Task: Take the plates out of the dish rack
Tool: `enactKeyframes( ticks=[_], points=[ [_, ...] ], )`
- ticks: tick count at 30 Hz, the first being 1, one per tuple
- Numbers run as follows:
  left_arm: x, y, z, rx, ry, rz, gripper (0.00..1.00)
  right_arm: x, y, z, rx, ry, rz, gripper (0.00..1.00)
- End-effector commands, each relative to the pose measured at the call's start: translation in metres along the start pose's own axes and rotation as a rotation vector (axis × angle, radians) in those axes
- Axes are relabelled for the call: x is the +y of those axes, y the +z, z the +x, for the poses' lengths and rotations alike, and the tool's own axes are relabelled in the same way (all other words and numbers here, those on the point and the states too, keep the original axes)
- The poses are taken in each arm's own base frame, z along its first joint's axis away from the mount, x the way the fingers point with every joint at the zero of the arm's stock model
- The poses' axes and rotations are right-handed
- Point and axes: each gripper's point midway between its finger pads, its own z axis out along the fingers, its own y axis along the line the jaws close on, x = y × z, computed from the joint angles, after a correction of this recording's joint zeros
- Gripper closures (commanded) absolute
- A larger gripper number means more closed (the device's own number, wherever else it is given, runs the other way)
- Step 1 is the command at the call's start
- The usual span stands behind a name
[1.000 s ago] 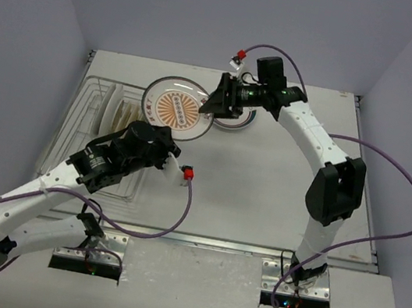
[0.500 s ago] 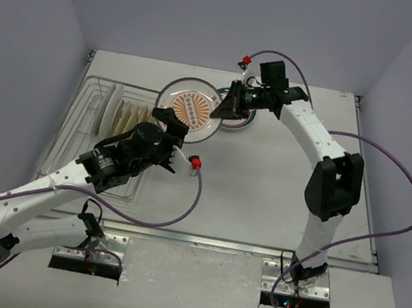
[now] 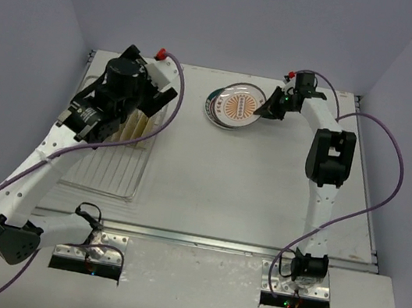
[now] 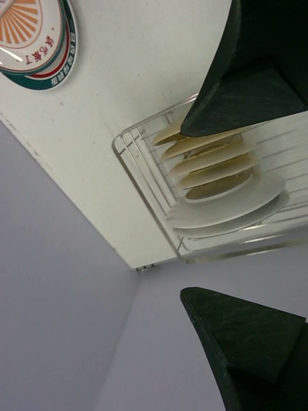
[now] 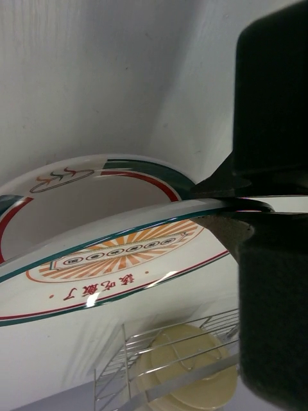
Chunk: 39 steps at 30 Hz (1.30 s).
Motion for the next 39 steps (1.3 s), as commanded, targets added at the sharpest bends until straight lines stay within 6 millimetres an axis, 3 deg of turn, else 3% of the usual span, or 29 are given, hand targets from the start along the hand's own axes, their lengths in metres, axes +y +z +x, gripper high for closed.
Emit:
enactKeyframes(
  ticks=[1, 4, 7, 8, 9, 10, 13, 17, 20, 23, 27, 36, 39],
  points=[
    [-0.006, -0.012, 0.014, 0.070, -0.310, 0.088, 0.00, 0.050, 0.001, -0.022, -0.064, -0.101, -0.108, 1.00],
    [-0.013, -0.015, 0.032, 0.132, -0.377, 0.113, 0.00, 0.043, 0.009, -0.026, -0.077, -0.098, -0.099, 0.97],
    [-0.010, -0.015, 0.050, 0.173, -0.428, 0.095, 0.00, 0.037, 0.015, -0.027, -0.083, -0.095, -0.084, 0.82],
    [-0.008, -0.015, 0.055, 0.185, -0.452, 0.086, 0.00, 0.035, 0.017, -0.025, -0.079, -0.092, -0.080, 0.73],
    [-0.006, -0.014, 0.063, 0.206, -0.479, 0.080, 0.00, 0.032, 0.018, -0.024, -0.077, -0.089, -0.074, 0.50],
    [-0.002, -0.011, 0.071, 0.228, -0.505, 0.067, 0.00, 0.031, 0.018, -0.023, -0.077, -0.086, -0.066, 0.38],
    [0.009, -0.003, 0.097, 0.313, -0.581, 0.028, 0.00, 0.027, 0.016, -0.021, -0.083, -0.088, -0.028, 0.22],
    [0.040, 0.000, 0.131, 0.381, -0.670, -0.041, 0.00, 0.029, 0.006, -0.020, -0.094, -0.121, 0.034, 0.17],
    [0.038, 0.008, 0.143, 0.407, -0.706, 0.028, 0.06, 0.033, -0.003, -0.025, -0.137, -0.207, 0.122, 0.16],
    [0.041, 0.011, 0.162, 0.436, -0.731, 0.053, 0.30, 0.043, -0.005, -0.021, -0.142, -0.300, 0.177, 0.16],
    [0.042, 0.015, 0.174, 0.448, -0.733, 0.075, 0.53, 0.056, -0.005, -0.010, -0.132, -0.385, 0.218, 0.15],
    [0.036, 0.028, 0.192, 0.490, -0.697, 0.131, 0.63, 0.092, -0.042, -0.013, -0.188, -0.427, 0.182, 0.11],
    [0.032, 0.037, 0.203, 0.516, -0.704, 0.144, 0.70, 0.103, -0.056, -0.011, -0.200, -0.444, 0.161, 0.10]
  ],
)
